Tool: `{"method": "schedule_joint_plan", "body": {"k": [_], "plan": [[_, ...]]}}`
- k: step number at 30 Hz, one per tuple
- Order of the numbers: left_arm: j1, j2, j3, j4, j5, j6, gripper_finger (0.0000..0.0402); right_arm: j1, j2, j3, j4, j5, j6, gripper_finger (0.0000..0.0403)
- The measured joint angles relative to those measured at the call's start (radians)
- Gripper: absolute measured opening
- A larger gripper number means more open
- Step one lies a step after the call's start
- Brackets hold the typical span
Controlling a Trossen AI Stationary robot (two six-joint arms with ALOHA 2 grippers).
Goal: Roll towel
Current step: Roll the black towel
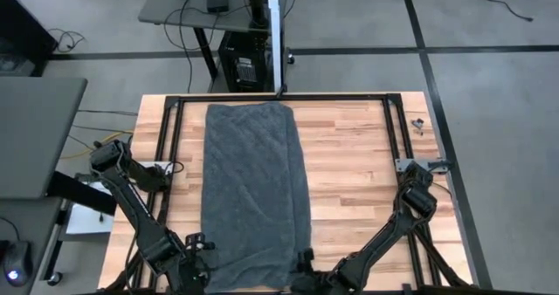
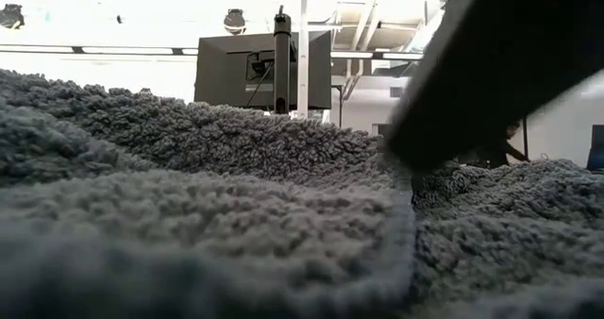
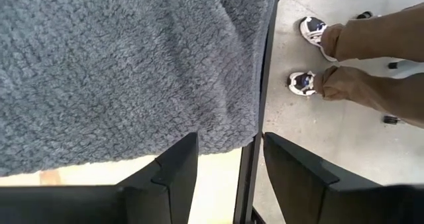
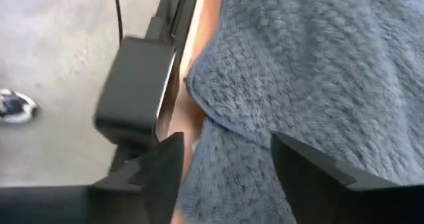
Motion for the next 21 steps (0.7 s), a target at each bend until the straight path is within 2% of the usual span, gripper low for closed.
{"method": "schedule_joint_plan", "body": {"k": [4, 10, 13, 21], "plan": [[-0.006, 0.000, 0.000, -0.013, -0.003, -0.005, 0.0155, 0.006, 0.005, 0.003, 0.020, 0.086, -0.128, 0.0241], [-0.007, 0.000, -0.001, -0.026, -0.003, -0.005, 0.0155, 0.006, 0.049, 0.003, 0.057, 0.090, -0.171, 0.0233], [-0.007, 0.000, -0.001, -0.032, -0.004, -0.005, 0.0155, 0.011, 0.060, 0.004, 0.074, 0.102, -0.253, 0.0230], [-0.007, 0.001, -0.001, -0.041, -0.060, 0.001, 0.0155, -0.037, 0.060, 0.006, -0.005, 0.138, -0.282, 0.0213]]}}
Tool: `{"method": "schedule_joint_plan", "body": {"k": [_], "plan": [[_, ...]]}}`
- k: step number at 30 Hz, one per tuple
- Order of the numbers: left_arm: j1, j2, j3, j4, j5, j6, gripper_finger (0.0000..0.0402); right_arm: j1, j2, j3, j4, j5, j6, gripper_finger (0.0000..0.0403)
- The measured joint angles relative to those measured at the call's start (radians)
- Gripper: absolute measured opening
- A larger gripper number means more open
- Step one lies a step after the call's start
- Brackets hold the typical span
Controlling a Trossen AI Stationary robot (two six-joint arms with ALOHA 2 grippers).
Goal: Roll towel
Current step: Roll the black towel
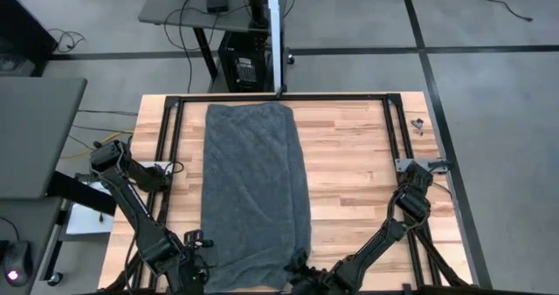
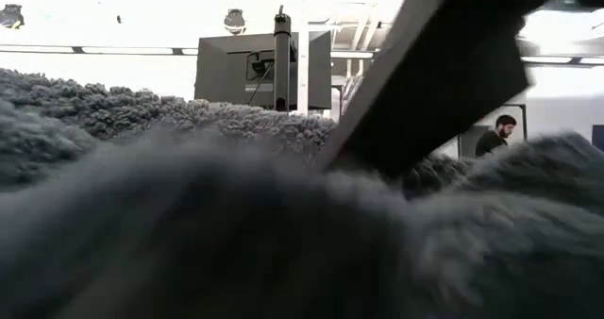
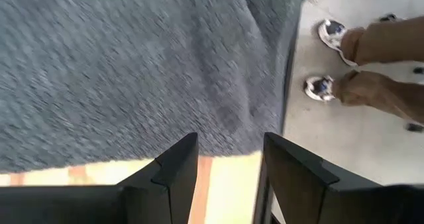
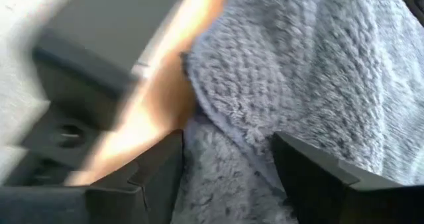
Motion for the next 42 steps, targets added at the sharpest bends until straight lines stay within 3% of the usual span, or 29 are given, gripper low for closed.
{"method": "schedule_joint_plan", "body": {"k": [4, 9, 10, 22, 33, 42], "plan": [[-0.003, 0.025, 0.000, -0.013, -0.007, 0.003, 0.0155, -0.025, 0.000, 0.000, -0.074, 0.009, 0.075, 0.0168], [-0.023, 0.064, 0.000, 0.016, -0.003, -0.018, 0.0155, -0.039, -0.001, -0.001, -0.091, -0.053, 0.149, 0.0029], [-0.026, 0.069, 0.000, 0.036, -0.003, -0.018, 0.0155, -0.040, -0.002, -0.002, -0.081, -0.072, 0.152, 0.0017], [-0.062, 0.207, 0.016, 0.292, -0.045, -0.037, 0.0155, -0.042, -0.002, -0.003, -0.020, -0.130, 0.180, 0.0006], [-0.021, 0.462, 0.193, 0.085, -0.073, -0.081, 0.0155, -0.040, -0.001, -0.003, -0.017, -0.139, 0.183, 0.0006], [-0.021, 0.493, 0.202, 0.011, -0.127, -0.121, 0.0155, -0.026, 0.000, -0.003, -0.014, -0.142, 0.263, 0.0005]]}}
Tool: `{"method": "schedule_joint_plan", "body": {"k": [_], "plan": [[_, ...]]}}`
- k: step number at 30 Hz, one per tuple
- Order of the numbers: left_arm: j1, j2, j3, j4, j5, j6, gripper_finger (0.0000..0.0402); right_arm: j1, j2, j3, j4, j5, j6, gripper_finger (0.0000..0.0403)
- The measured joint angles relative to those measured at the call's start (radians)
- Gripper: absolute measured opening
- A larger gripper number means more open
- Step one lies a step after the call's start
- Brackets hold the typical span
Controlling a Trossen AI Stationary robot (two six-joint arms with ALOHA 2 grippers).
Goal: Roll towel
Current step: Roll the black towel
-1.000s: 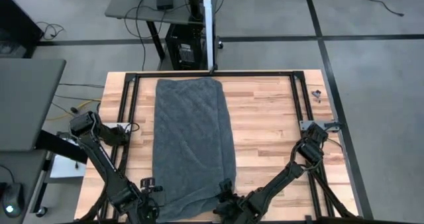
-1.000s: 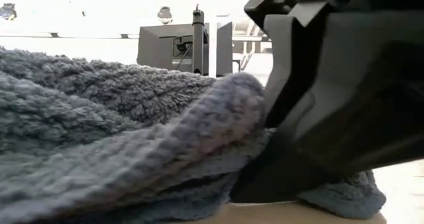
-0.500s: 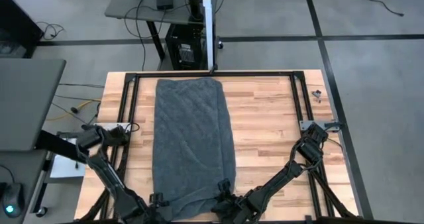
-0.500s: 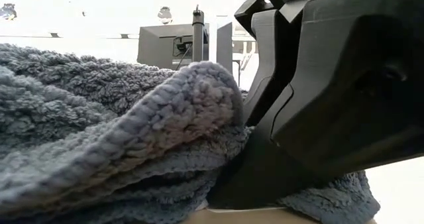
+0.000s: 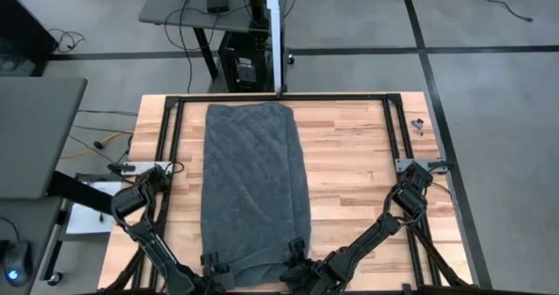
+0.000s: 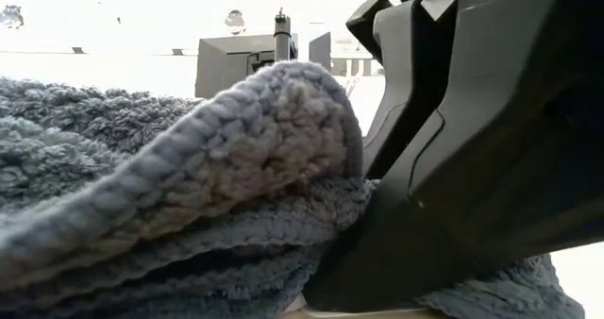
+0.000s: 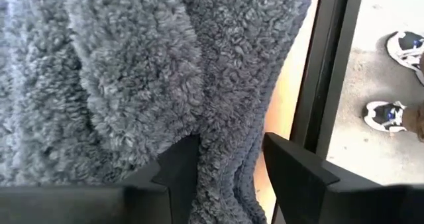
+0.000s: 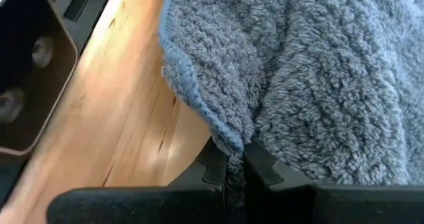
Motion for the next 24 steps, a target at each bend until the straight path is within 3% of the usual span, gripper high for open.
{"method": "schedule_joint_plan", "body": {"k": [5, 7, 10, 13, 19, 24], "plan": [[0.008, -0.002, -0.031, 0.001, -0.015, 0.023, 0.0142, 0.000, 0.000, 0.000, -0.001, 0.000, 0.021, 0.0005], [0.008, 0.003, -0.032, -0.011, -0.018, 0.021, 0.0112, 0.000, 0.000, 0.000, -0.002, 0.000, 0.021, 0.0005], [0.007, 0.003, -0.035, -0.034, -0.025, 0.017, 0.0031, -0.002, 0.000, 0.000, -0.005, -0.002, 0.024, 0.0005], [0.007, -0.012, -0.029, -0.041, 0.001, 0.020, 0.0009, -0.005, -0.017, 0.000, -0.032, -0.029, 0.059, 0.0004], [-0.001, -0.124, -0.050, 0.022, 0.124, -0.006, 0.0002, -0.038, -0.095, -0.003, -0.163, -0.256, 0.197, 0.0004], [0.009, -0.275, -0.141, 0.122, 0.189, -0.054, 0.0001, -0.075, -0.164, -0.002, -0.140, -0.508, 0.299, 0.0003]]}}
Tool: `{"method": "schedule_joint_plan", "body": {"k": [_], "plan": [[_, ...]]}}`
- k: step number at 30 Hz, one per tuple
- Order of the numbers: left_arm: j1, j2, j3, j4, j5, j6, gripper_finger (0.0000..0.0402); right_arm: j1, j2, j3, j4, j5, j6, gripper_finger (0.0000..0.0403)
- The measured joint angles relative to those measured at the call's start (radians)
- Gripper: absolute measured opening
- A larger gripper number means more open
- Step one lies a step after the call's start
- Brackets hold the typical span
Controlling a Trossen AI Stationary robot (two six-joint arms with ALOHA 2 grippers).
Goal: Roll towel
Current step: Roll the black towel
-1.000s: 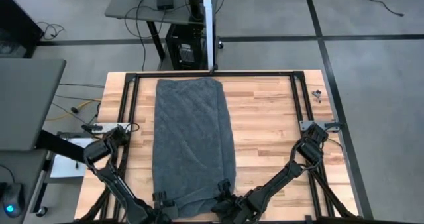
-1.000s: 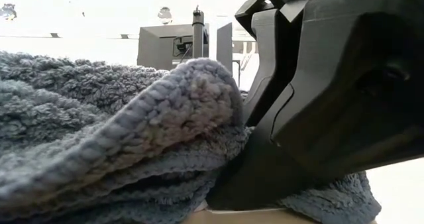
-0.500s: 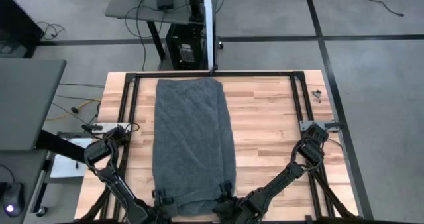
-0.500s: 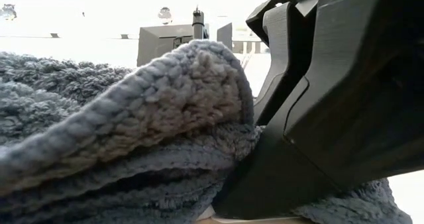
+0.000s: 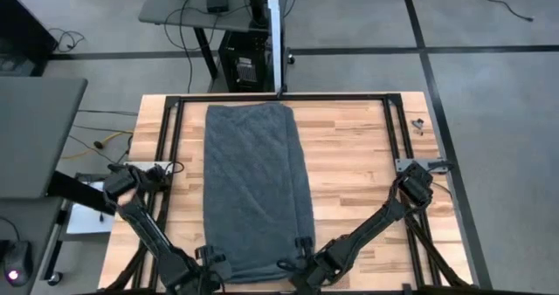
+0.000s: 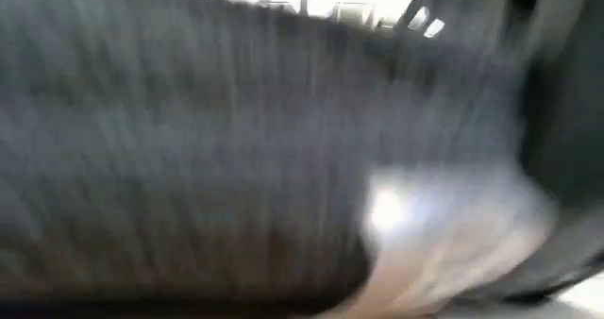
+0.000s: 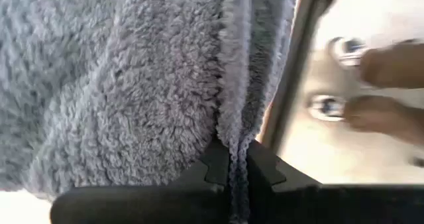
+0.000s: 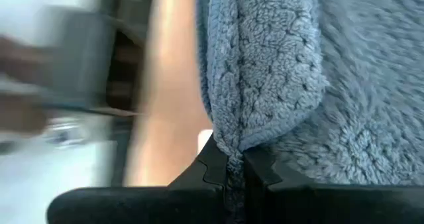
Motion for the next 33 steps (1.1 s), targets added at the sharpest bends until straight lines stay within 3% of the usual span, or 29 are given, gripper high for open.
{"method": "schedule_joint_plan", "body": {"k": [5, 16, 27, 33], "plan": [[0.023, -0.145, -0.092, 0.128, 0.033, -0.007, 0.0001, -0.034, -0.071, -0.001, -0.019, -0.084, 0.062, 0.0003], [0.073, -0.332, -0.112, 0.058, 0.027, 0.024, 0.0000, -0.067, -0.209, 0.001, -0.163, -0.123, 0.086, 0.0003], [0.068, -0.330, -0.108, 0.150, 0.029, -0.019, 0.0000, -0.034, -0.251, 0.002, -0.160, -0.276, 0.096, 0.0003], [0.101, -0.307, -0.108, 0.083, 0.028, 0.071, 0.0000, -0.072, -0.284, 0.004, -0.312, -0.176, -0.014, 0.0003]]}}
